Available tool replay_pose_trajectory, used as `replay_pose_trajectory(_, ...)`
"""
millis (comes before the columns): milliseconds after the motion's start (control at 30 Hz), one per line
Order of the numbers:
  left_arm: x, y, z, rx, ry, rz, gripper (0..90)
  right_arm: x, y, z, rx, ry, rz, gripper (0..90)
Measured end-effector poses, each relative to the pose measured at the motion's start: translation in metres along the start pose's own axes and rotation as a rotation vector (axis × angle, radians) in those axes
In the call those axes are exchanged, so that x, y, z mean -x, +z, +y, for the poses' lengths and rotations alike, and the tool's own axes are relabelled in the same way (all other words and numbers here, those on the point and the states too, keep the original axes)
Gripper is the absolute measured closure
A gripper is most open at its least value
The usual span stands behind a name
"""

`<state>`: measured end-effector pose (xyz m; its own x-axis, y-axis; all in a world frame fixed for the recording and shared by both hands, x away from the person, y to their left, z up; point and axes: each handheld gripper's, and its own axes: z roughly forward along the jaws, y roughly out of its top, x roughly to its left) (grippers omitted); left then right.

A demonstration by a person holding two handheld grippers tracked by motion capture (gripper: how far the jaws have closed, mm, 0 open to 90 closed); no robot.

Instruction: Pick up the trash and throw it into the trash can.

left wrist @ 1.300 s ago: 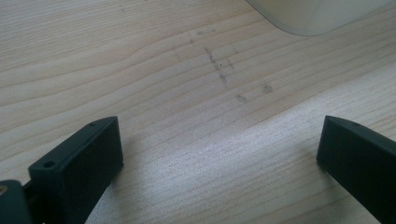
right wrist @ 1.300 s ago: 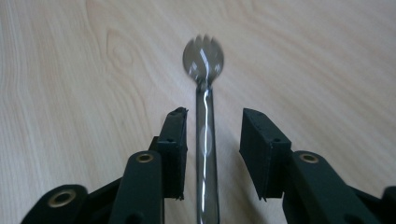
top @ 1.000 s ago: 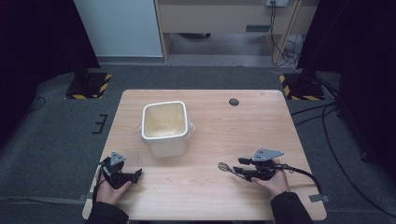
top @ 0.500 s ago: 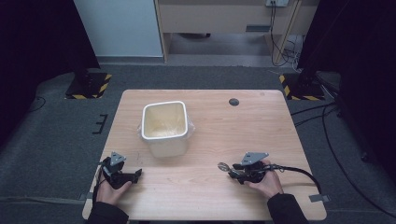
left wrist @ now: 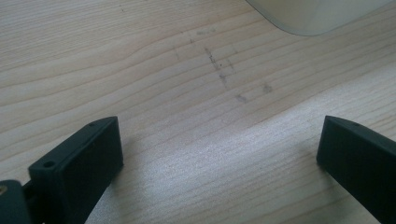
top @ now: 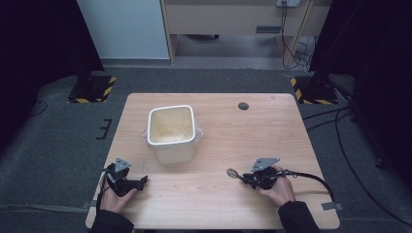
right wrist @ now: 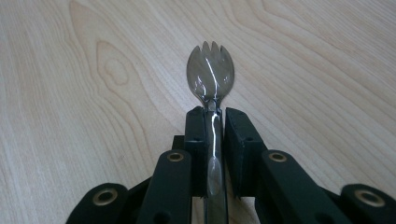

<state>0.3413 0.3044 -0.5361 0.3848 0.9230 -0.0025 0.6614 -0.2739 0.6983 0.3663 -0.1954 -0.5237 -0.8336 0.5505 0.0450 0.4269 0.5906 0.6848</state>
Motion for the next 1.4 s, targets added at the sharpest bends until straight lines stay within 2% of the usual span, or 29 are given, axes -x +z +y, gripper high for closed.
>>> replay_pose_trajectory(33,0.0,0.0,0.0,0.0,0.0,0.0,0.0,0.001,-0.001,0.0,0.007,0.003,-0.003,79.9)
replay_pose_trajectory(333,0.0,0.0,0.0,0.0,0.0,0.0,0.0,0.008,-0.024,0.006,0.267,0.07,-0.003,79.8)
replay_pose_trajectory(533,0.0,0.0,0.0,0.001,-0.001,0.0,0.0,0.016,-0.042,0.006,0.43,0.12,-0.026,79.8)
replay_pose_trajectory(600,0.0,0.0,0.0,0.001,-0.001,0.0,0.0,0.017,-0.044,0.007,0.45,0.123,-0.029,79.8)
replay_pose_trajectory(633,0.0,0.0,0.0,0.0,0.0,0.0,0.0,0.018,-0.049,0.008,0.507,0.143,-0.025,79.8)
replay_pose_trajectory(933,0.0,0.0,0.0,0.001,-0.001,0.001,0.0,0.023,-0.061,0.013,0.639,0.183,0.008,79.8)
replay_pose_trajectory(1133,0.0,0.0,0.0,0.0,0.0,0.001,0.0,0.026,-0.068,0.016,0.701,0.213,0.03,79.8)
replay_pose_trajectory(1400,0.0,0.0,0.0,0.001,-0.001,0.001,0.0,0.03,-0.081,0.017,0.791,0.245,0.035,79.7)
